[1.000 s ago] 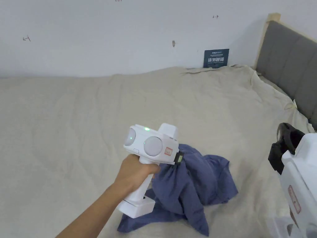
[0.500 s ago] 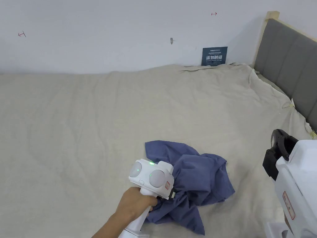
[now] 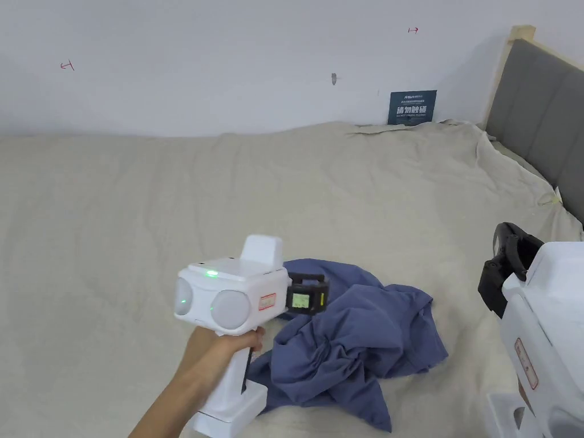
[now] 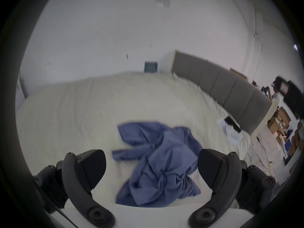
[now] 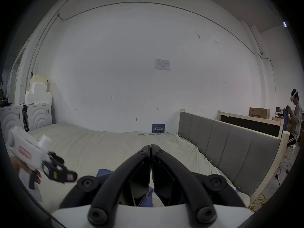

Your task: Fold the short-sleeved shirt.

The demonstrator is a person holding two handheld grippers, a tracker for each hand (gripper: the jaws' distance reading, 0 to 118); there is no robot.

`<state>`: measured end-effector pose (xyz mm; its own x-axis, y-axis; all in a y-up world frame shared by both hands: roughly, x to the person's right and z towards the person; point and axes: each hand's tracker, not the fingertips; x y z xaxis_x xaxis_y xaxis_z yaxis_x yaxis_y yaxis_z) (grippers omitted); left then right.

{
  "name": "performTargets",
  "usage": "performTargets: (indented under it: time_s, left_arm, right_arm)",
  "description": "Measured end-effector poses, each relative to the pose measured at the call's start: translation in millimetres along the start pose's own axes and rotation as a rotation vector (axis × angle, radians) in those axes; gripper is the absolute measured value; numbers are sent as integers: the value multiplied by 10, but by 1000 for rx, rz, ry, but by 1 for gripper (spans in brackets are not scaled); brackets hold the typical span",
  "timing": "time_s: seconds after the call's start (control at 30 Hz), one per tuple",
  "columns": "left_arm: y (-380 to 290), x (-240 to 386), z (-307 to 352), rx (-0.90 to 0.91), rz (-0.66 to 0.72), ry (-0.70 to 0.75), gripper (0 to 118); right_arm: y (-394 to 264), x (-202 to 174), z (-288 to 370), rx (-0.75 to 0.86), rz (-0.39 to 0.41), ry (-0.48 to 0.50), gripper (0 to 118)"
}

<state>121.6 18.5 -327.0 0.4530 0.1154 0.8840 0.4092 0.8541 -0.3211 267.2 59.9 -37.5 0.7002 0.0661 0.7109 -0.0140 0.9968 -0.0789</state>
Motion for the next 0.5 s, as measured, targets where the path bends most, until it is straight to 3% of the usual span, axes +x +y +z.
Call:
performTargets:
  time_s: [0.23, 0.5]
  left_arm:
    - [-70, -104, 727, 337, -40, 210, 115]
    - [-462, -141, 982, 503, -151, 503, 114]
  right_arm:
    - [-6, -62, 13, 10, 1, 15, 0]
    - [-36, -86, 48, 11, -8, 20, 0]
